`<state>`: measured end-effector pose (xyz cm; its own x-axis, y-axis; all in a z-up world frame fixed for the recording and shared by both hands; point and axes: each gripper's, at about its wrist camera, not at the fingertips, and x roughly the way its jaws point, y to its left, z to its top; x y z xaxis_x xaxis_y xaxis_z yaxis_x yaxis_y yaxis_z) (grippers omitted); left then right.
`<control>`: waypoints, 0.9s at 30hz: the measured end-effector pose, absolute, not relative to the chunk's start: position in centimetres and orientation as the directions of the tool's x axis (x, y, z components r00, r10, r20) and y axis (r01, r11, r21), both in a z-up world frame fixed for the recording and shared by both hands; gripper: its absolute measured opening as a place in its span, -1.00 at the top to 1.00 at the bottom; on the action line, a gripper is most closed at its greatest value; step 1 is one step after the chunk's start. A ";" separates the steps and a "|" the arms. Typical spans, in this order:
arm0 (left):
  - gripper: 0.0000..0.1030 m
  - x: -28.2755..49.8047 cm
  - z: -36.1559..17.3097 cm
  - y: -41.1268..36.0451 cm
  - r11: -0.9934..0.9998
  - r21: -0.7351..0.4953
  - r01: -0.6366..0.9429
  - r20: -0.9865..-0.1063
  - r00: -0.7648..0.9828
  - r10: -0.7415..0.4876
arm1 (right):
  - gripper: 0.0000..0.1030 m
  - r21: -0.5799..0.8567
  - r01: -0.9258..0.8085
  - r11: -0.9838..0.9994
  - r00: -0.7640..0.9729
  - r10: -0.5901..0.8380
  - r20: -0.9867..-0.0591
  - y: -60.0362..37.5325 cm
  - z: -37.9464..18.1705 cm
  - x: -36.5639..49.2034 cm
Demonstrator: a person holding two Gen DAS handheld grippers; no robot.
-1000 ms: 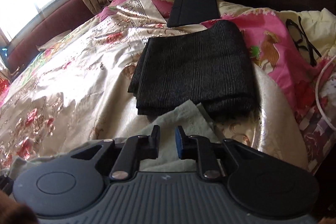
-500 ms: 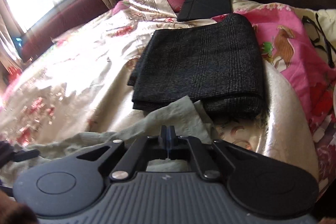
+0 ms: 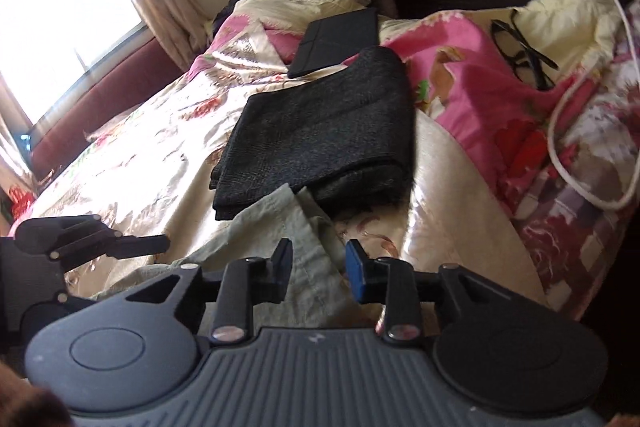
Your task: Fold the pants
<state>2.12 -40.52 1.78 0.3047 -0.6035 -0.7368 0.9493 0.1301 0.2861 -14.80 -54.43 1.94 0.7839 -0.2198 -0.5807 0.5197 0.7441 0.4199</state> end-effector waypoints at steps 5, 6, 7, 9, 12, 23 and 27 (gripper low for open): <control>-0.26 3.2 0.3 -44.1 0.124 0.212 0.969 -0.792 0.245 -0.559 | 0.25 0.615 0.480 0.625 0.826 -0.085 -0.558 -54.1 -0.6 -16.4; -0.25 3.2 0.1 -44.2 0.138 0.207 0.968 -0.791 0.249 -0.558 | 0.26 0.650 0.473 0.595 0.837 -0.075 -0.541 -54.1 -1.1 -16.4; -0.23 3.3 0.3 -44.2 0.153 0.202 0.967 -0.787 0.253 -0.562 | 0.48 0.670 0.472 0.573 0.845 -0.078 -0.529 -54.2 -1.5 -16.5; 0.03 3.5 0.8 -43.7 0.193 0.193 0.962 -0.772 0.270 -0.575 | 0.96 0.686 0.485 0.543 0.852 -0.115 -0.511 -54.2 -1.5 -16.8; 0.13 4.0 1.9 -41.5 0.252 0.174 0.952 -0.748 0.294 -0.595 | 0.95 0.753 0.402 0.520 0.907 -0.114 -0.405 -53.4 -0.5 -17.9; 0.13 6.6 1.7 -32.8 0.497 0.057 0.866 -0.765 0.358 -0.536 | 0.95 0.659 0.168 0.733 0.946 0.068 -0.317 -45.2 2.3 -11.0; 0.13 7.6 1.2 -31.1 0.554 0.018 0.832 -0.777 0.360 -0.517 | 0.89 0.619 0.132 0.774 0.925 0.129 -0.357 -43.7 2.0 -6.8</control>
<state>7.64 -31.09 1.25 0.3604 -0.5166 -0.7767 0.8322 0.5542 0.0175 -6.80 -43.66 1.99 0.9250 0.1287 -0.3575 0.1316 0.7742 0.6192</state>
